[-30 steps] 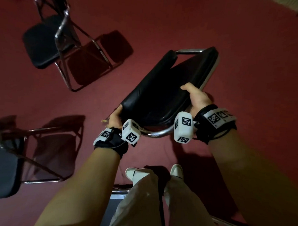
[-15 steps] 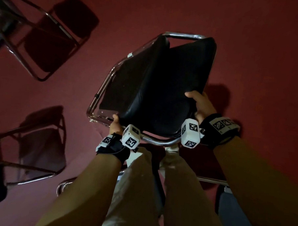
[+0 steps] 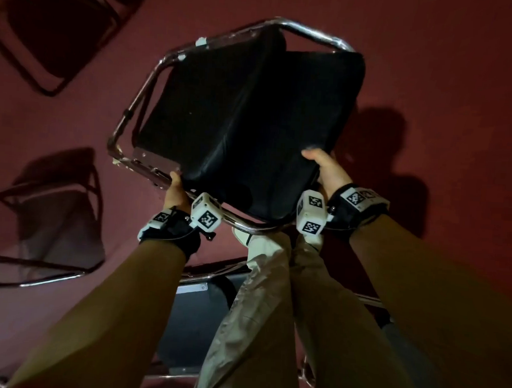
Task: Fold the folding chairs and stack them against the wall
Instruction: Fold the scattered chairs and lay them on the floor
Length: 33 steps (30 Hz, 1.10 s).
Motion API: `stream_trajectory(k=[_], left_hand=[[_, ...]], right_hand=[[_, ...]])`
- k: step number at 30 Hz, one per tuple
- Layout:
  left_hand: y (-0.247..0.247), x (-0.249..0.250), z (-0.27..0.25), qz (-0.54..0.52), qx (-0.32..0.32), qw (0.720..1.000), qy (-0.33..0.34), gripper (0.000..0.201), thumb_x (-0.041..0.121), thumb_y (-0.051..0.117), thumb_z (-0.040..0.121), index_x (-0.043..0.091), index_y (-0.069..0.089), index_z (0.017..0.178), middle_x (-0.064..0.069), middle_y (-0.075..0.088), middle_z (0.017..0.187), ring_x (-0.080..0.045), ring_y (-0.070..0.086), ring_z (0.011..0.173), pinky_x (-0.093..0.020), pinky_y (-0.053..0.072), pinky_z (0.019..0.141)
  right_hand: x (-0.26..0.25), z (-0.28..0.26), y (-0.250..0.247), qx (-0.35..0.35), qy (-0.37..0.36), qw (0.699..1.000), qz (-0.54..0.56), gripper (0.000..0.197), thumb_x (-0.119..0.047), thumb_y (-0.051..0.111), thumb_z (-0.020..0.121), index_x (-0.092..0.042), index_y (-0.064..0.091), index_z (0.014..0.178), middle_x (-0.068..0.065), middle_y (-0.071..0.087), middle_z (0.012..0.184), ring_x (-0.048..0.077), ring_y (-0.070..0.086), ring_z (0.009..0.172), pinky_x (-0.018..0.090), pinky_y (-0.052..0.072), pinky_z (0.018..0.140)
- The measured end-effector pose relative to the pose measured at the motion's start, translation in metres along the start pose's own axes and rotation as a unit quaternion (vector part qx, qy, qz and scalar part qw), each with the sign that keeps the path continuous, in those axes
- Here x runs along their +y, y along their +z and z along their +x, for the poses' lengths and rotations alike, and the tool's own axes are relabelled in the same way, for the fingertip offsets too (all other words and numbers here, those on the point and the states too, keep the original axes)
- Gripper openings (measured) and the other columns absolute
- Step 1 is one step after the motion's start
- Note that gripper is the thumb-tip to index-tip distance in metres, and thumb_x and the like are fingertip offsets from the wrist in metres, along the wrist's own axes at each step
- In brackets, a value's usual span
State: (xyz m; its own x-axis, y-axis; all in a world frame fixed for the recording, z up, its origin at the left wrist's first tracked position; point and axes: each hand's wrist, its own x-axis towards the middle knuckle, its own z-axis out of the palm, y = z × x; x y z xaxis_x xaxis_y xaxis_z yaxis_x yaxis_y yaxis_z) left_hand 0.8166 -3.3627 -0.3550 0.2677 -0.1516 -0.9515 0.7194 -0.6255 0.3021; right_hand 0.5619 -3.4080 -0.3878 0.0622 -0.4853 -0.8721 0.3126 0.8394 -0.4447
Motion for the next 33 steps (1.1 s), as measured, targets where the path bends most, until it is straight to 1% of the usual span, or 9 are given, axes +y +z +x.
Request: stream_trajectory(k=[5,8,12,17,19,23,28,30,33], left_hand=[[-0.006,-0.01,0.036,-0.007,0.015,0.999,-0.046,0.061,0.069,0.042,0.095,0.011,0.062,0.1,-0.01,0.069,0.091,-0.026,0.065,0.078,-0.04,0.054,0.075],[-0.011,-0.029,0.06,-0.043,0.003,0.997,-0.063,0.069,0.068,0.038,0.096,0.011,0.062,0.127,-0.008,0.07,0.101,-0.026,0.065,0.083,-0.039,0.051,0.075],[-0.014,-0.067,0.083,-0.07,0.056,0.995,-0.05,0.056,0.056,0.041,0.101,0.011,0.062,0.127,-0.008,0.066,0.123,-0.023,0.063,0.08,-0.034,0.049,0.065],[-0.011,-0.139,0.119,-0.121,0.152,0.981,-0.02,0.059,0.045,0.052,0.099,0.013,0.069,0.053,-0.003,0.06,0.053,-0.026,0.053,0.062,-0.046,0.052,0.086],[-0.004,-0.161,0.129,-0.147,0.141,0.979,-0.006,0.063,0.041,0.056,0.098,0.014,0.062,0.042,-0.002,0.054,0.049,-0.023,0.049,0.053,-0.039,0.051,0.073],[-0.005,-0.2,0.146,-0.122,0.163,0.978,0.051,0.032,0.038,0.056,0.1,0.017,0.056,0.076,0.0,0.058,0.061,-0.02,0.054,0.056,-0.036,0.048,0.066],[-0.019,-0.265,0.165,-0.08,0.167,0.976,0.119,0.024,0.028,0.052,0.104,0.01,0.053,0.088,-0.007,0.059,0.069,-0.019,0.056,0.056,-0.029,0.044,0.051],[-0.033,-0.287,0.179,-0.065,0.158,0.978,0.122,0.023,0.029,0.052,0.103,0.01,0.054,0.09,-0.006,0.062,0.07,-0.019,0.059,0.06,-0.03,0.048,0.056],[-0.055,-0.321,0.207,-0.066,0.156,0.976,0.134,0.02,0.026,0.052,0.103,0.012,0.055,0.089,-0.004,0.062,0.07,-0.018,0.059,0.061,-0.03,0.049,0.059]], right_hand=[[0.019,0.031,-0.002,0.014,0.034,0.999,-0.01,0.067,-0.037,0.084,0.069,-0.014,0.063,0.129,0.01,0.073,0.115,0.027,0.072,0.101,0.04,0.056,0.087],[0.035,0.052,-0.017,0.024,0.067,0.997,-0.038,0.071,-0.042,0.089,0.064,-0.017,0.065,0.127,0.007,0.073,0.115,0.028,0.071,0.104,0.044,0.053,0.095],[0.046,0.066,-0.033,0.016,0.089,0.992,-0.085,0.053,-0.034,0.08,0.078,-0.011,0.067,0.124,0.01,0.071,0.118,0.027,0.069,0.107,0.042,0.053,0.096],[0.049,0.089,-0.065,-0.008,0.124,0.978,-0.167,0.051,-0.042,0.079,0.078,-0.014,0.068,0.12,0.008,0.074,0.11,0.026,0.072,0.098,0.035,0.058,0.078],[0.054,0.101,-0.084,-0.021,0.137,0.973,-0.182,0.056,-0.045,0.08,0.076,-0.013,0.068,0.121,0.008,0.074,0.112,0.025,0.073,0.096,0.036,0.059,0.077],[0.073,0.113,-0.113,-0.022,0.19,0.954,-0.232,0.041,-0.047,0.067,0.089,-0.012,0.069,0.111,0.009,0.075,0.105,0.024,0.075,0.084,0.033,0.059,0.063],[0.113,0.119,-0.146,0.039,0.235,0.914,-0.328,0.042,-0.049,0.06,0.094,-0.009,0.069,0.101,0.005,0.072,0.077,0.02,0.068,0.053,0.03,0.055,0.048],[0.134,0.123,-0.154,0.04,0.217,0.918,-0.329,0.038,-0.037,0.055,0.1,-0.003,0.063,0.086,0.002,0.071,0.067,0.018,0.065,0.048,0.035,0.056,0.063],[0.178,0.136,-0.17,0.028,0.251,0.912,-0.324,0.047,-0.043,0.049,0.101,-0.001,0.07,0.097,0.003,0.074,0.09,0.021,0.071,0.063,0.034,0.057,0.064]])
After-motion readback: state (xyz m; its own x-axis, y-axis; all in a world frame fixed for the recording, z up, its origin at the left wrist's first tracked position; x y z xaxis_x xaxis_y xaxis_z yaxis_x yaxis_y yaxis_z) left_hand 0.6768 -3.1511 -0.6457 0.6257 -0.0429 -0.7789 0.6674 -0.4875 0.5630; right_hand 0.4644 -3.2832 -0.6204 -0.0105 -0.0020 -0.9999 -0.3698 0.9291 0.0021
